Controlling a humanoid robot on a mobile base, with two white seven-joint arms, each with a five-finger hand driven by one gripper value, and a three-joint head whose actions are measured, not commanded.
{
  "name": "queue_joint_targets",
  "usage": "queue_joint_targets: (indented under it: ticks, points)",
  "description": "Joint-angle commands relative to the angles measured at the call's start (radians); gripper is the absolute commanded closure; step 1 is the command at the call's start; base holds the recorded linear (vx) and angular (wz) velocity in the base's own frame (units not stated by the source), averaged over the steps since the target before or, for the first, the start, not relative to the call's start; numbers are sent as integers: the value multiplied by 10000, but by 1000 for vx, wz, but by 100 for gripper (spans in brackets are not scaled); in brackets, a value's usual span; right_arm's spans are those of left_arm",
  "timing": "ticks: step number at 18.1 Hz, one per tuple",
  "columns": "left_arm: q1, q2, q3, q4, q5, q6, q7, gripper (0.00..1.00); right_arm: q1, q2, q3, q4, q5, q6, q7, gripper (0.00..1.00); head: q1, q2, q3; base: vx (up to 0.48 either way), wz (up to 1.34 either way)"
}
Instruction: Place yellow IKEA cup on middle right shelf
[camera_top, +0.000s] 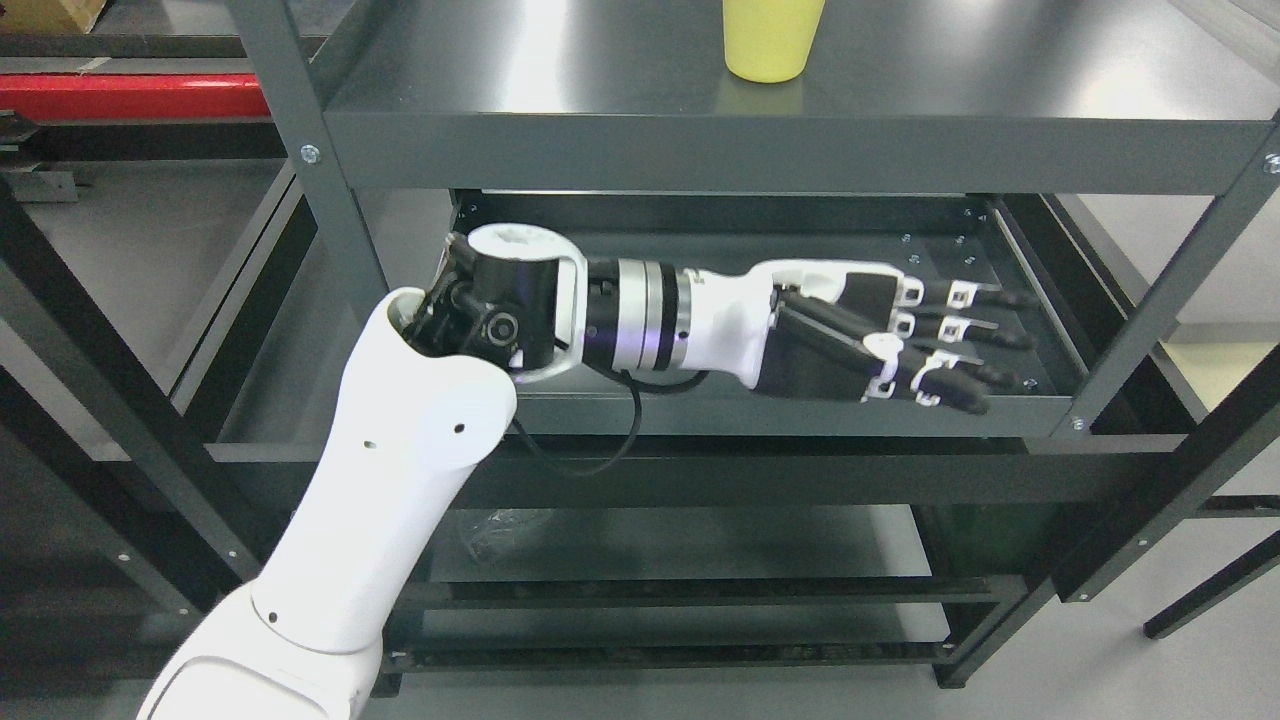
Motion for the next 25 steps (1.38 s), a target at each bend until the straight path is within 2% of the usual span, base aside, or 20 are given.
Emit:
queue_joint_targets:
  ticks: [1, 3, 5, 6, 8, 10, 13, 16, 21, 25]
  points:
    - [2739, 173, -750, 108, -3298, -2518, 46, 1, 138, -175, 169, 0, -245, -3, -7, 1, 0, 0, 0, 0, 0]
    - [3311, 173, -948, 1070, -5692, -5477, 107, 1, 138, -175, 169, 0, -245, -3, -7, 1, 0, -1, 0, 0, 0]
    - [3466, 173, -736, 2572, -7352, -8606, 915, 1, 138, -175, 169, 0, -245, -3, -7, 1, 0, 0, 0, 0, 0]
    - [3573, 173, -415, 2883, -7708, -9091, 1771, 1, 138, -175, 169, 0, -245, -3, -7, 1, 0, 0, 0, 0, 0]
    - [3849, 173, 458, 3009, -7819, -9310, 3597, 1, 138, -175, 169, 0, -245, -3, -7, 1, 0, 0, 0, 0, 0]
    - [4095, 173, 1149, 2902, -7819, -9859, 4324, 1, 138, -175, 169, 0, -245, -3, -7, 1, 0, 0, 0, 0, 0]
    - [4340, 173, 1795, 2123, -7834, -10675, 4388, 1, 138, -175, 169, 0, -245, -3, -7, 1, 0, 0, 0, 0, 0]
    - [4846, 173, 1935, 1200, -7834, -10676, 4387, 1, 138, -175, 169, 0, -245, -3, -7, 1, 0, 0, 0, 0, 0]
    - [5199, 173, 2808, 1001, -7911, -10614, 4388, 1, 138, -175, 169, 0, -245, -3, -7, 1, 0, 0, 0, 0, 0]
    - [5246, 173, 2870, 815, -7926, -10462, 4388, 1, 138, -175, 169, 0, -245, -3, -7, 1, 0, -1, 0, 0, 0]
